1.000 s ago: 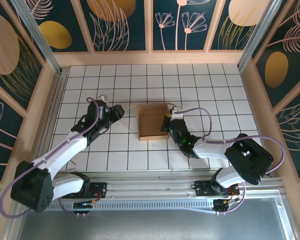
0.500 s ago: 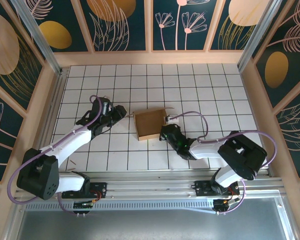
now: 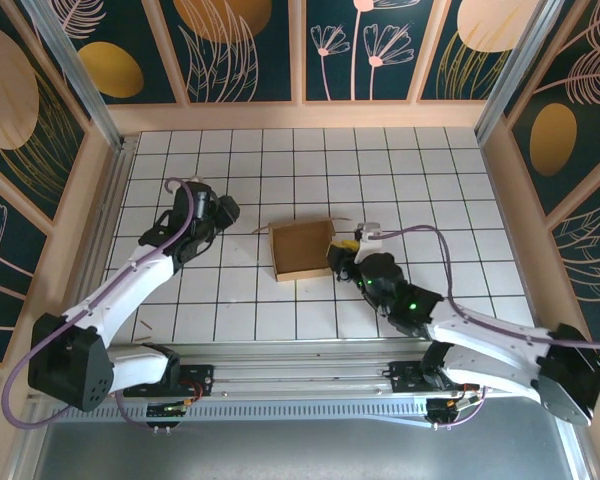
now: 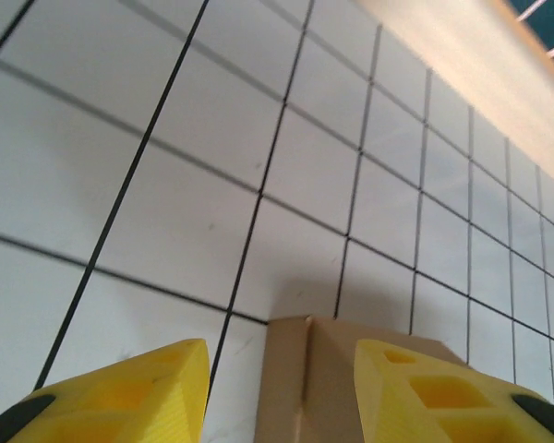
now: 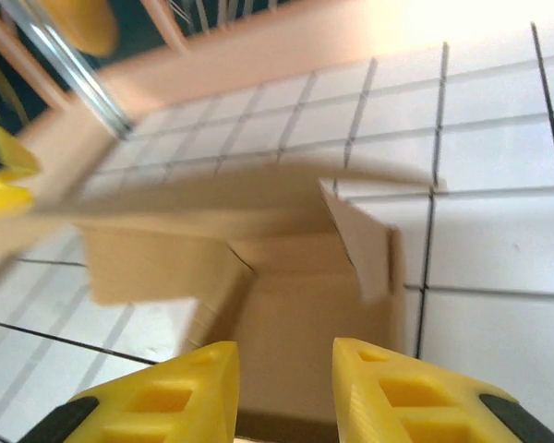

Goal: Fold the paper box

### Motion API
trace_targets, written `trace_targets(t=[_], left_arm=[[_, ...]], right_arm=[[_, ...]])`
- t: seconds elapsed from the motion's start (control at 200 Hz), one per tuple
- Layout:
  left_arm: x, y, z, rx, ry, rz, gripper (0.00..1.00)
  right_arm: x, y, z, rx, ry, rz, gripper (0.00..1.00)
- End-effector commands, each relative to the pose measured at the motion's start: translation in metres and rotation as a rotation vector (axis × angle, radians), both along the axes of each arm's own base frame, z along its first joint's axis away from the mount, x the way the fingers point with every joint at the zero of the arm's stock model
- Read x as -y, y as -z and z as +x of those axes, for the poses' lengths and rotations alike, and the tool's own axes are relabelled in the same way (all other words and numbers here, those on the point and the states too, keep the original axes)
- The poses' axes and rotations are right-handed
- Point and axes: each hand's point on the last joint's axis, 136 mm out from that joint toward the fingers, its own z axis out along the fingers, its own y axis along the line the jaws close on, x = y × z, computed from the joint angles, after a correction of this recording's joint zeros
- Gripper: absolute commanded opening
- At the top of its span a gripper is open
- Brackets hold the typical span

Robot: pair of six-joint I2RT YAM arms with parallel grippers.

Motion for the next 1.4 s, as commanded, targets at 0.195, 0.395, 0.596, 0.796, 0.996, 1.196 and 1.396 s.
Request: trace_targets(t=[0.195,0.395,0.596,0.796,0.996,1.196,1.396], left_arm=[[0.015,-0.074,-0.014,0.189,0.214,0.061,0.45],[0.009,-0.095,-0.033,0.263,0.234,0.067,0.46],[0.003,-0.081,-0.036,0.232,0.216,0.089,0.48],[0.011,-0.061,-0.03,0.193,0.233,0.064,0.48],[0.018,-0.033,-0.027,0.112,0.249,0.042,0.48],[0.041,-0.005,-0.037,0.046,0.359,-0.048,0.48],[0.065,0.041,-0.051,-0.067,0.429,-0.169,0.48]], right_arm=[[-0.047,-0.108,0.064,-0.128,-0.284,-0.02,0.22],[-0.085,-0.046,0.072,-0.343,-0.409,-0.126,0.17],[-0.088,0.03,0.038,-0.474,-0.434,-0.141,0.17],[-0.077,0.1,0.01,-0.572,-0.399,-0.165,0.17],[-0.066,0.132,0.012,-0.563,-0.344,-0.312,0.23],[-0.081,0.078,0.023,-0.465,-0.366,-0.232,0.27],[-0.042,0.077,0.048,-0.466,-0.194,-0.183,0.27]])
